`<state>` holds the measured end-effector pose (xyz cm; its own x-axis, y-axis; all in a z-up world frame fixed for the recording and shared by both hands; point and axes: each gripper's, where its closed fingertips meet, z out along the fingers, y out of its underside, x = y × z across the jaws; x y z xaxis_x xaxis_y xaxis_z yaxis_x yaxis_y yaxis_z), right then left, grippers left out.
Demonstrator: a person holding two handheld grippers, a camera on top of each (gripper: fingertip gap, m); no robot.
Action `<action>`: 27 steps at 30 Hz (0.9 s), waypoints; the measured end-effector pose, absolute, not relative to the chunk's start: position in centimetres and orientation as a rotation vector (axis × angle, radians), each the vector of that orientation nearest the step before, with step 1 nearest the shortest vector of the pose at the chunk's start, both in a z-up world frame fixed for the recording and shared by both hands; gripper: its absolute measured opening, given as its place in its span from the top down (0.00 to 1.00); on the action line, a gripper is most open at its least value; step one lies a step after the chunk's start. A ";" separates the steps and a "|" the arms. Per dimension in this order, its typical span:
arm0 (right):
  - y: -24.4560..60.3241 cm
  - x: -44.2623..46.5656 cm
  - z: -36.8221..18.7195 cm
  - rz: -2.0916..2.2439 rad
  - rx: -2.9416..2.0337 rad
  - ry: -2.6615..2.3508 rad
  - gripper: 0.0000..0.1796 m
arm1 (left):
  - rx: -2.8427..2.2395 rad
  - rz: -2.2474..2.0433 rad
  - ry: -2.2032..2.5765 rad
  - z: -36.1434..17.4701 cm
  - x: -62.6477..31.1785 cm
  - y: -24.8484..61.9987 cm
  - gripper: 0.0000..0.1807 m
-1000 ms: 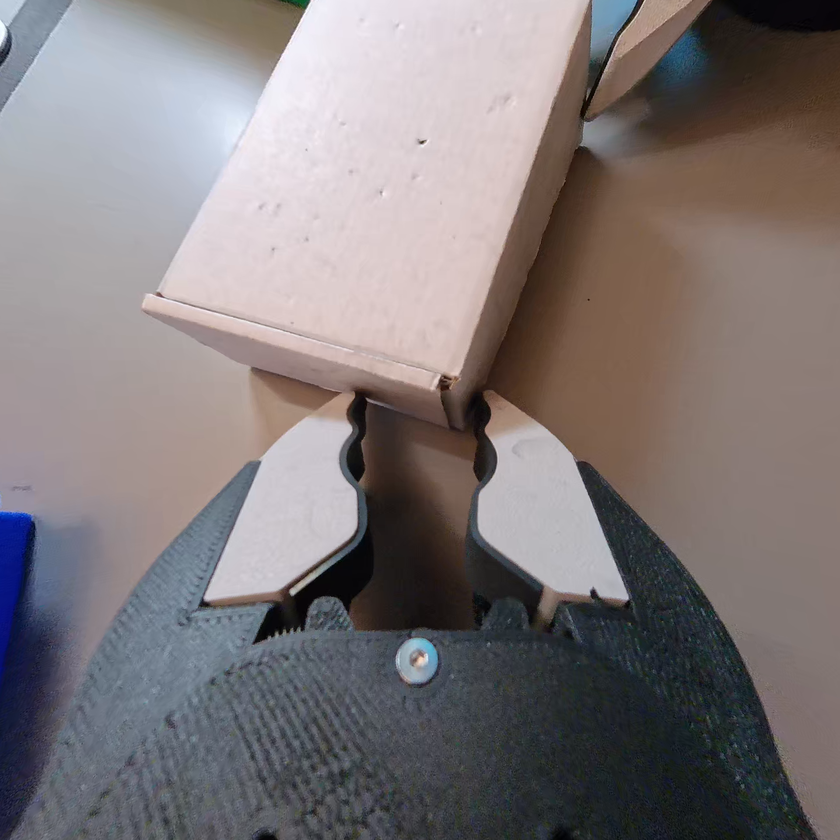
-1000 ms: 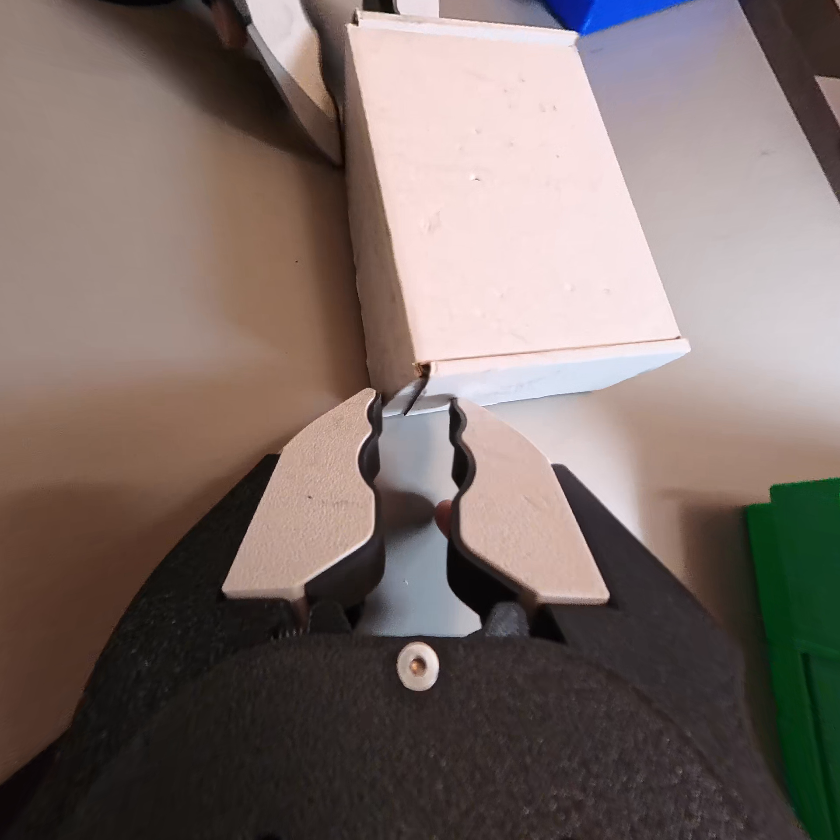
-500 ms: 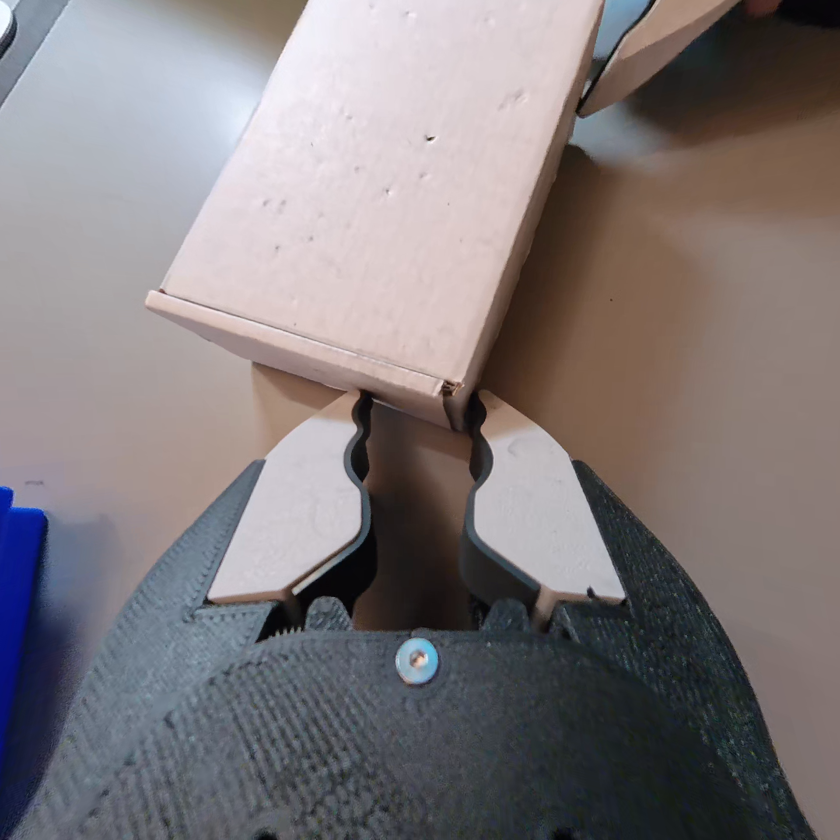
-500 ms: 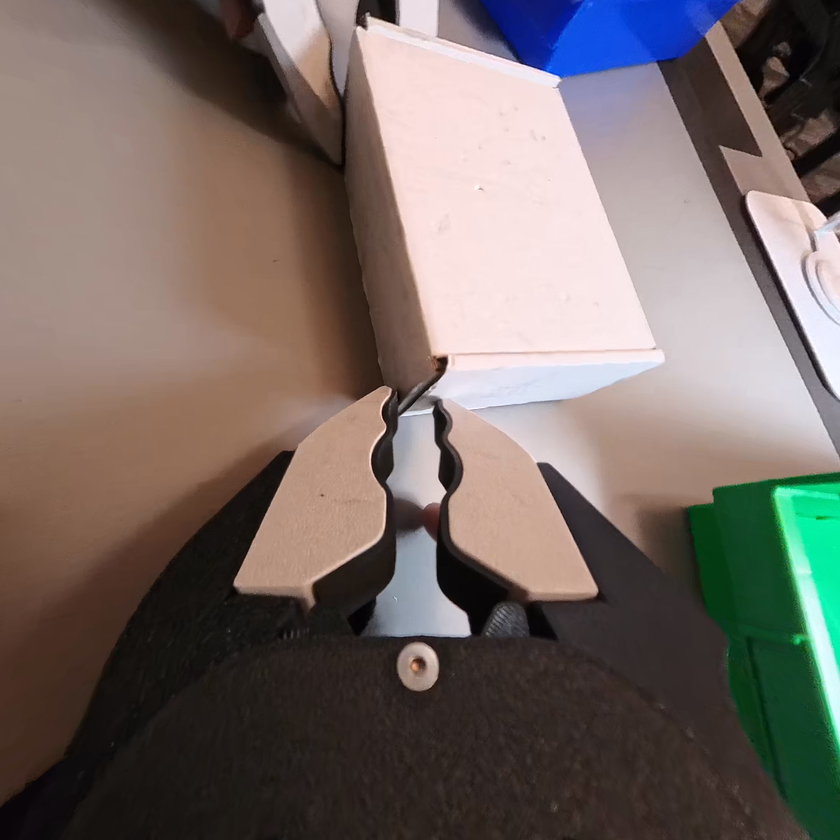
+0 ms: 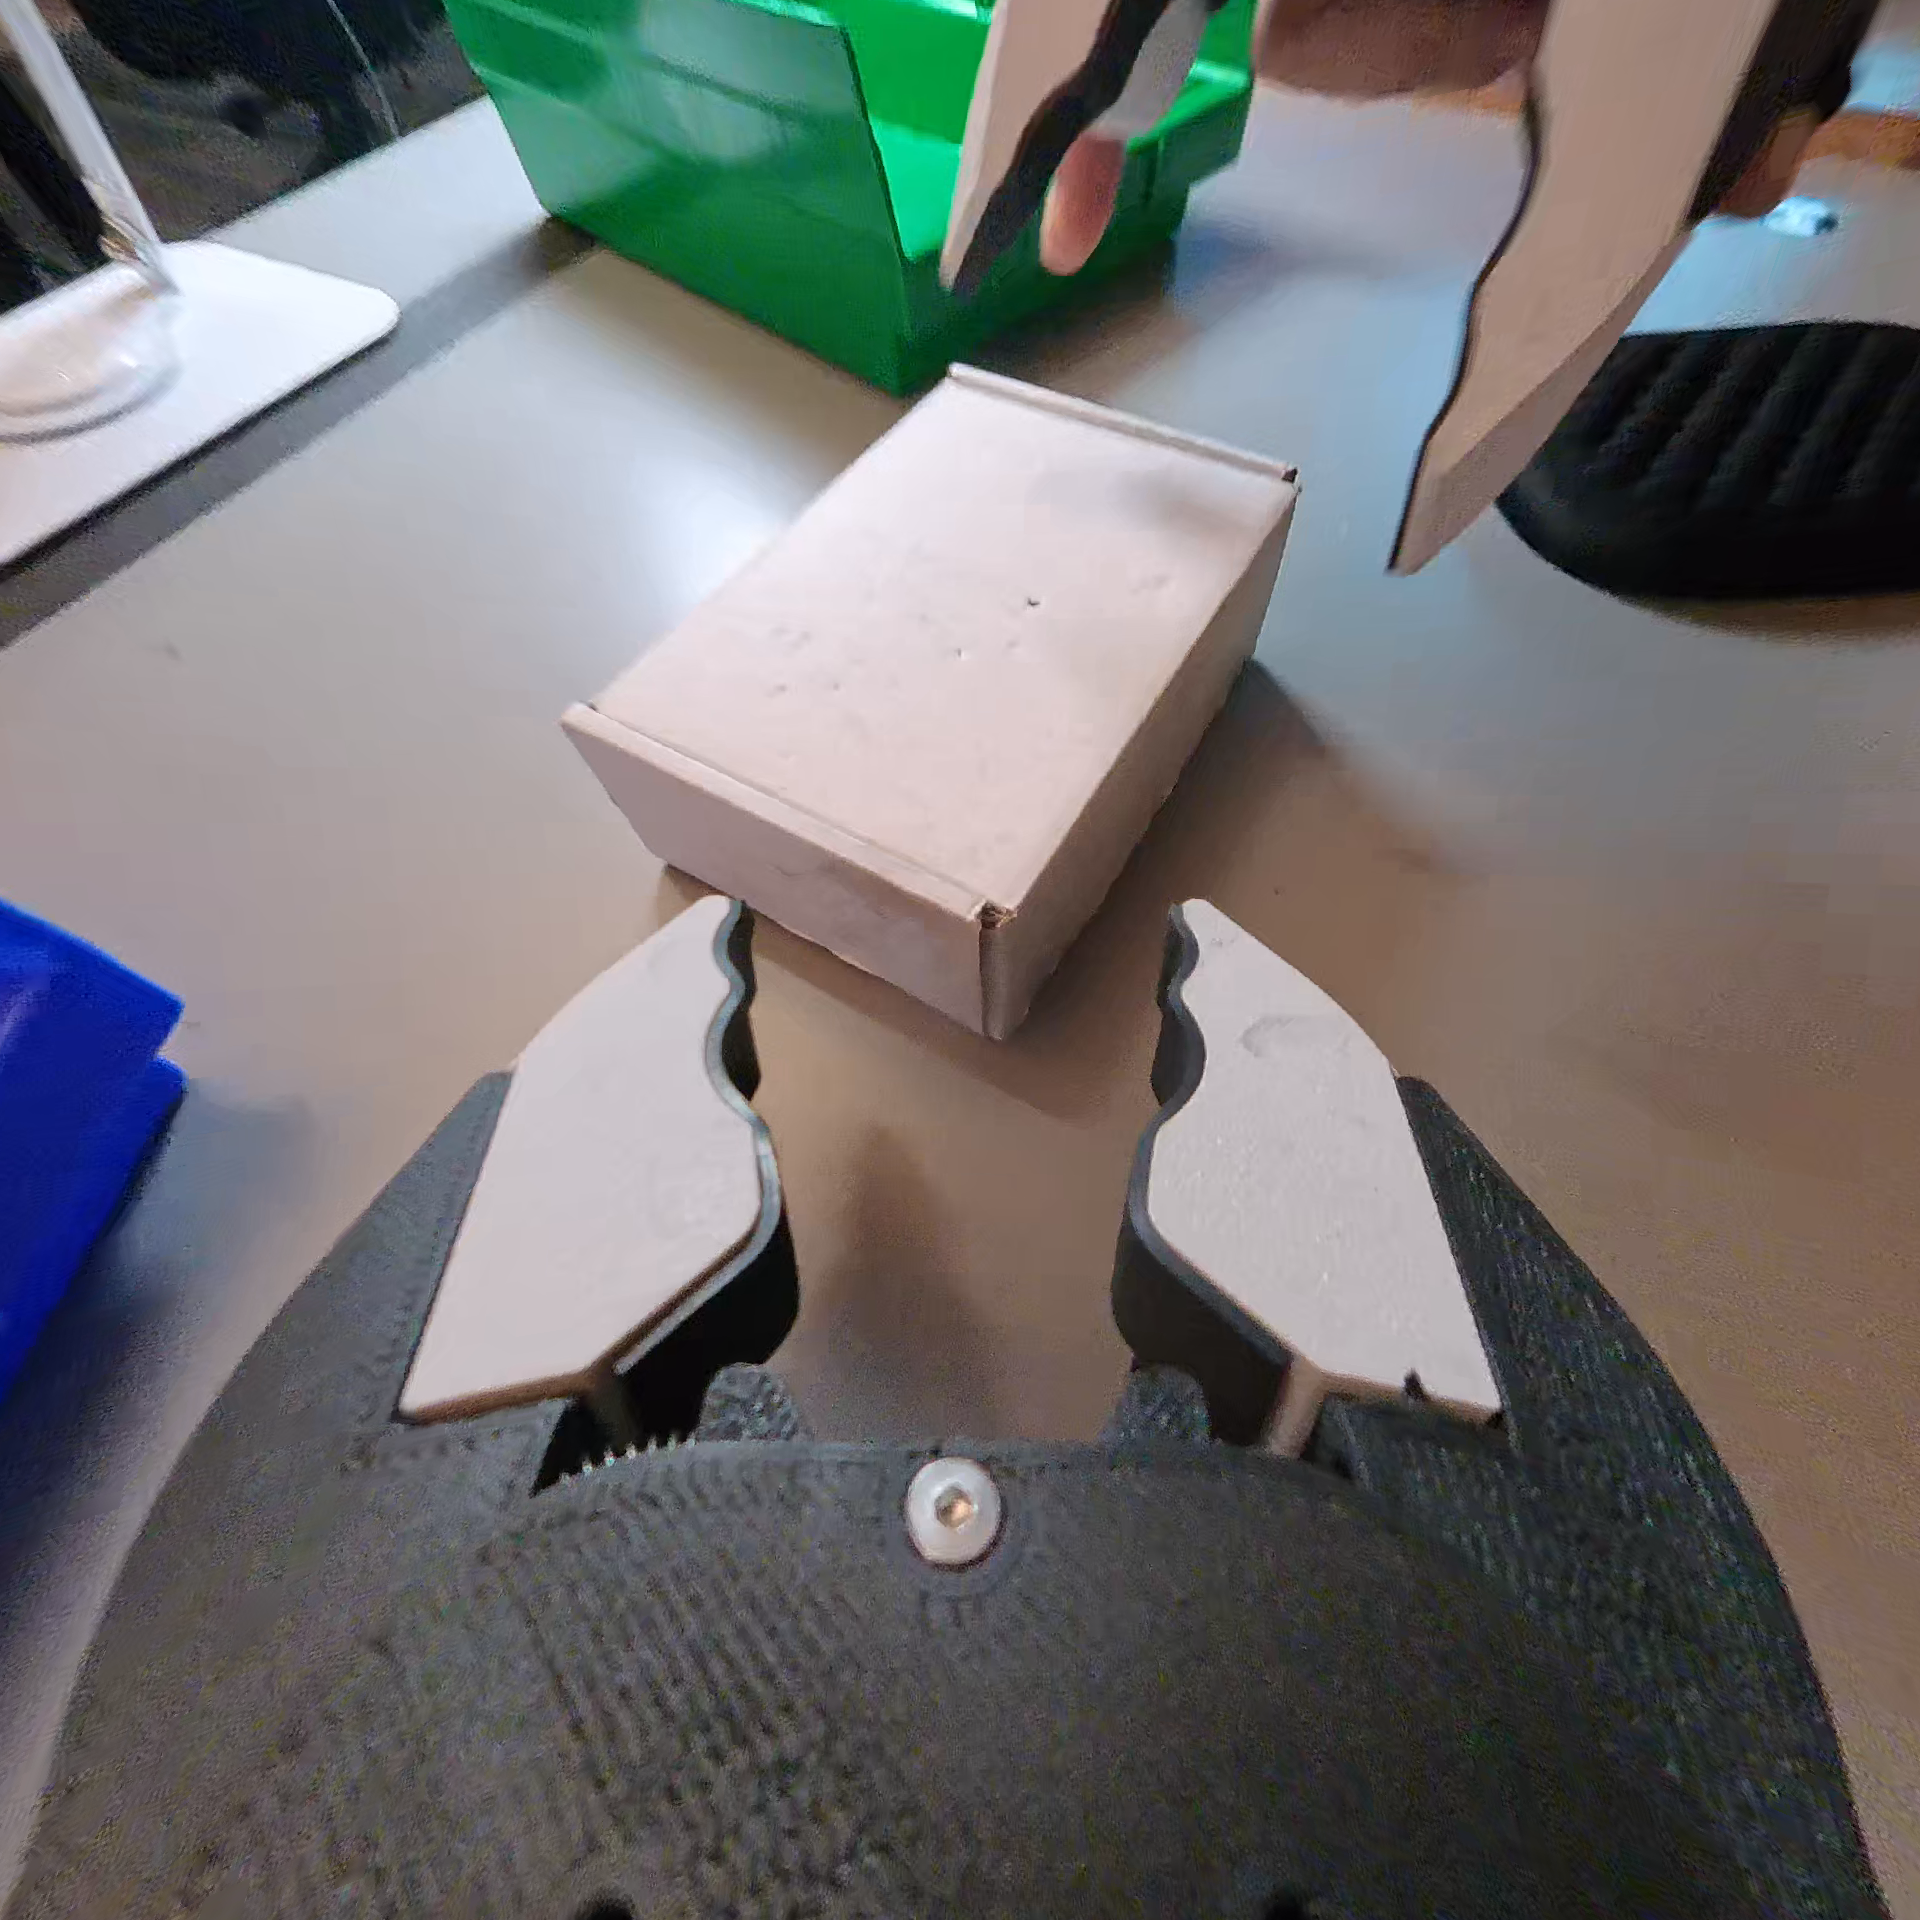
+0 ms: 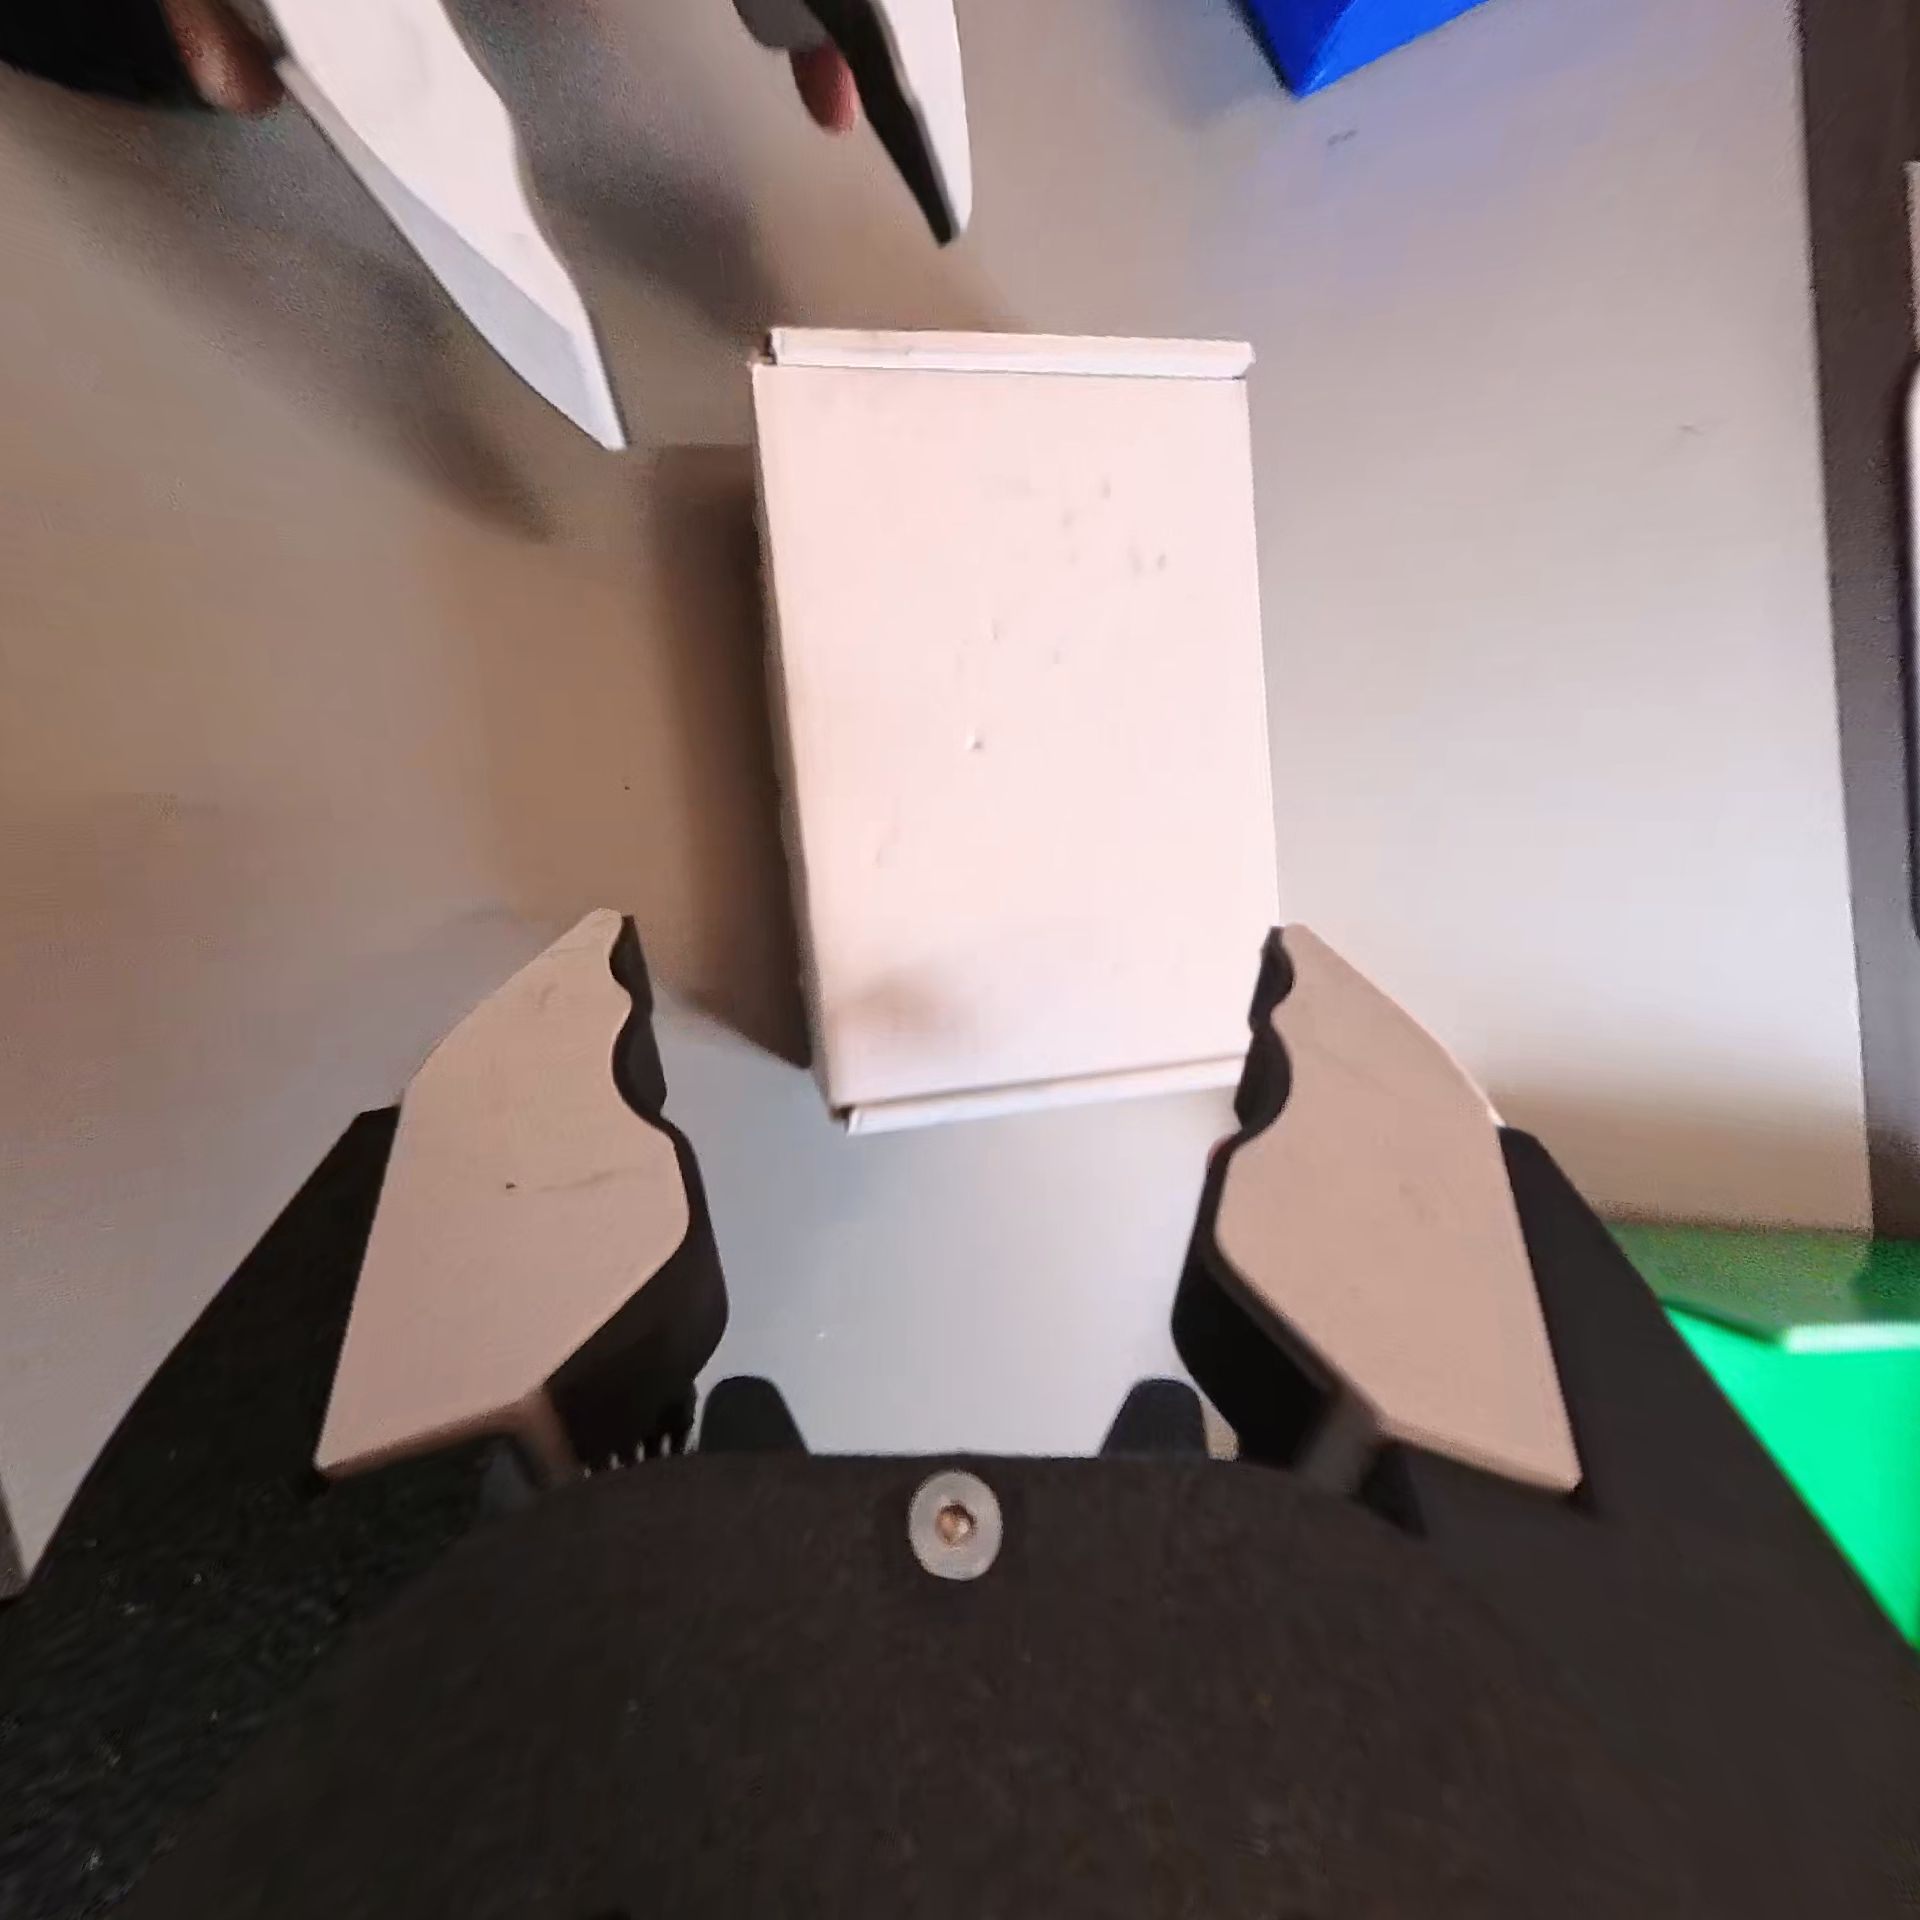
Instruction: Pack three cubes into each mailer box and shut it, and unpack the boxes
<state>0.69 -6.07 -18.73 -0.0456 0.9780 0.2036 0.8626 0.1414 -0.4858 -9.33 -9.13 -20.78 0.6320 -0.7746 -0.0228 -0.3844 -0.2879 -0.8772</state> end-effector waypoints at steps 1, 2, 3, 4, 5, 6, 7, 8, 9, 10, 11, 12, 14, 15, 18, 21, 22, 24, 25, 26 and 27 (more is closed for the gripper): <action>-5.9 0.1 -19.1 0.294 -1.763 -1.987 0.38 | -1.885 -0.511 0.902 -20.5 -9.5 -9.3 0.58; -5.7 -0.5 -19.5 0.274 -1.769 -2.030 0.37 | -1.871 -0.499 0.892 -20.3 -9.6 -9.4 0.57; -5.4 -1.1 -20.0 0.248 -1.770 -2.069 0.37 | -1.856 -0.486 0.885 -20.1 -9.8 -9.5 0.56; -5.1 -1.6 -20.4 0.221 -1.770 -2.108 0.36 | -1.843 -0.482 0.878 -19.9 -9.9 -9.6 0.56; -4.9 -2.0 -20.9 0.202 -1.773 -2.145 0.35 | -1.835 -0.482 0.870 -19.6 -10.0 -9.7 0.56; -4.7 -2.5 -21.2 0.196 -1.776 -2.173 0.34 | -1.830 -0.483 0.860 -19.4 -10.1 -9.7 0.57; -4.5 -3.0 -21.5 0.204 -1.781 -2.197 0.34 | -1.823 -0.482 0.850 -19.3 -10.2 -9.7 0.57; -4.4 -3.3 -21.7 0.207 -1.793 -2.219 0.33 | -1.819 -0.478 0.844 -19.2 -10.2 -9.8 0.57; -4.2 -3.6 -22.0 0.203 -1.802 -2.240 0.33 | -1.816 -0.471 0.843 -19.2 -10.2 -9.8 0.57; -4.1 -3.8 -22.3 0.201 -1.809 -2.265 0.33 | -1.814 -0.465 0.846 -19.2 -10.2 -9.8 0.57; -4.1 -3.9 -22.6 0.198 -1.820 -2.288 0.33 | -1.813 -0.458 0.851 -19.3 -10.2 -9.9 0.58; -4.1 -3.9 -23.0 0.191 -1.831 -2.307 0.33 | -1.814 -0.453 0.857 -19.3 -10.1 -9.9 0.58; -4.2 -4.0 -23.6 0.157 -1.829 -2.327 0.32 | -1.812 -0.443 0.872 -19.4 -10.0 -9.9 0.58; -4.1 -3.9 -23.6 0.138 -1.821 -2.332 0.32 | -1.808 -0.438 0.879 -19.4 -10.0 -10.0 0.58; -4.6 -3.6 -23.5 0.114 -1.781 -2.352 0.33 | -1.802 -0.427 0.894 -19.5 -10.0 -10.0 0.58; -5.8 -2.7 -22.8 0.178 -1.763 -2.360 0.33 | -1.795 -0.419 0.904 -19.4 -10.0 -10.1 0.58; -6.0 -2.3 -22.2 0.206 -1.766 -2.349 0.33 | -1.794 -0.418 0.905 -19.4 -10.0 -10.1 0.59; -5.8 -1.2 -20.8 0.232 -1.769 -2.304 0.33 | -1.793 -0.419 0.906 -19.4 -10.0 -10.2 0.58; -5.5 -0.5 -20.0 0.236 -1.779 -2.277 0.33 | -1.792 -0.419 0.906 -19.4 -9.9 -10.2 0.58; -5.0 0.2 -19.1 0.233 -1.792 -2.246 0.33 | -1.793 -0.418 0.906 -19.4 -9.9 -10.1 0.59; -4.5 1.1 -18.1 0.223 -1.799 -2.215 0.33 | -1.795 -0.416 0.907 -19.5 -9.9 -10.1 0.59</action>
